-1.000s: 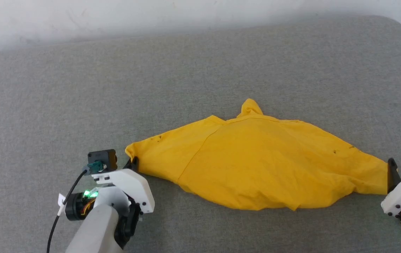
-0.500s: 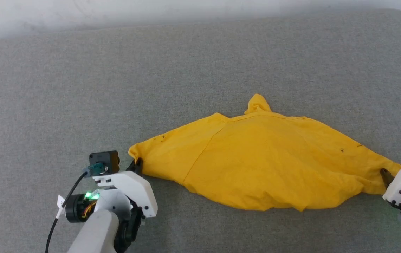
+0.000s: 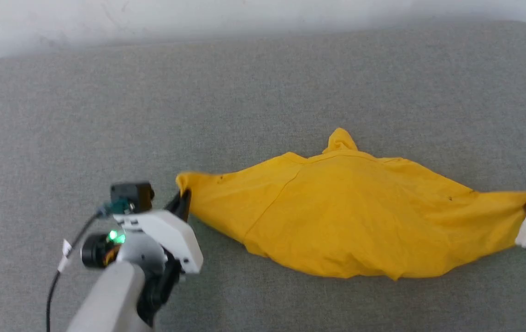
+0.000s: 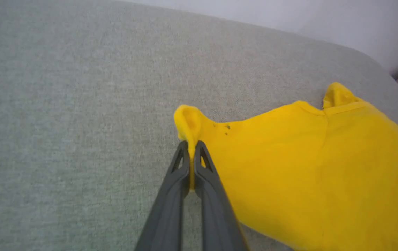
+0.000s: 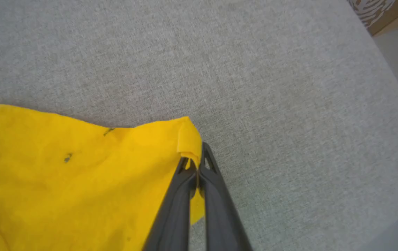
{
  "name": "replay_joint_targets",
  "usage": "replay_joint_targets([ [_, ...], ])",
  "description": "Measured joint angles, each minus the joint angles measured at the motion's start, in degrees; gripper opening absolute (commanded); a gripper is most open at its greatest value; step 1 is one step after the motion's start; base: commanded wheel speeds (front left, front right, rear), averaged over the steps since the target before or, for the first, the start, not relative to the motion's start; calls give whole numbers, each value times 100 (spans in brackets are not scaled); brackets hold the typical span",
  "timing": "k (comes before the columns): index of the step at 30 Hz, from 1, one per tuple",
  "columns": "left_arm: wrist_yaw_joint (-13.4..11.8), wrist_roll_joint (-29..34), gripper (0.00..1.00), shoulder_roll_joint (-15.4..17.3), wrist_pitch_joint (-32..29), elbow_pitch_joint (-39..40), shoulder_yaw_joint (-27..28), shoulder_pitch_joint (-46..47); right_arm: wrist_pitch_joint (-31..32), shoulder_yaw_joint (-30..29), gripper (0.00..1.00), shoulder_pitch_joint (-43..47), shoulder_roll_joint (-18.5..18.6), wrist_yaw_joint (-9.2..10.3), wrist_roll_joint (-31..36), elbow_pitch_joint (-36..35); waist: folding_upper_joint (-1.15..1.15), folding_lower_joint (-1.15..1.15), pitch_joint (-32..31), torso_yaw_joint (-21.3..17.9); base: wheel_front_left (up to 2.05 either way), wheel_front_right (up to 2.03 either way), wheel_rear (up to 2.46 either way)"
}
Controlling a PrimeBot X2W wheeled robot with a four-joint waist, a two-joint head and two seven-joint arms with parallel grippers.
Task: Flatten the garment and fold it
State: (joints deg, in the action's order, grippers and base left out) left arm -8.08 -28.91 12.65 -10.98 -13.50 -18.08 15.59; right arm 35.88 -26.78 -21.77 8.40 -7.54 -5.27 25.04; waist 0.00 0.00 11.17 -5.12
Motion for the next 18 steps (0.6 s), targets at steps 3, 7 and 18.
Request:
replay_joint_targets([
  [3,342,-210,0,151,-27,240,86,322,100,335,0,0,242,0,-144,-539,0,0,-118,-4,0,0,0],
  [7,563,-379,0,441,-241,547,249,760,243,783,0,-57,615,0,-260,-1247,0,0,-289,-29,0,0,0],
  [18,397,-714,0,538,-638,1135,808,2474,294,1954,0,-1428,1778,-1,-174,-2382,0,0,-165,-65,0,0,0],
])
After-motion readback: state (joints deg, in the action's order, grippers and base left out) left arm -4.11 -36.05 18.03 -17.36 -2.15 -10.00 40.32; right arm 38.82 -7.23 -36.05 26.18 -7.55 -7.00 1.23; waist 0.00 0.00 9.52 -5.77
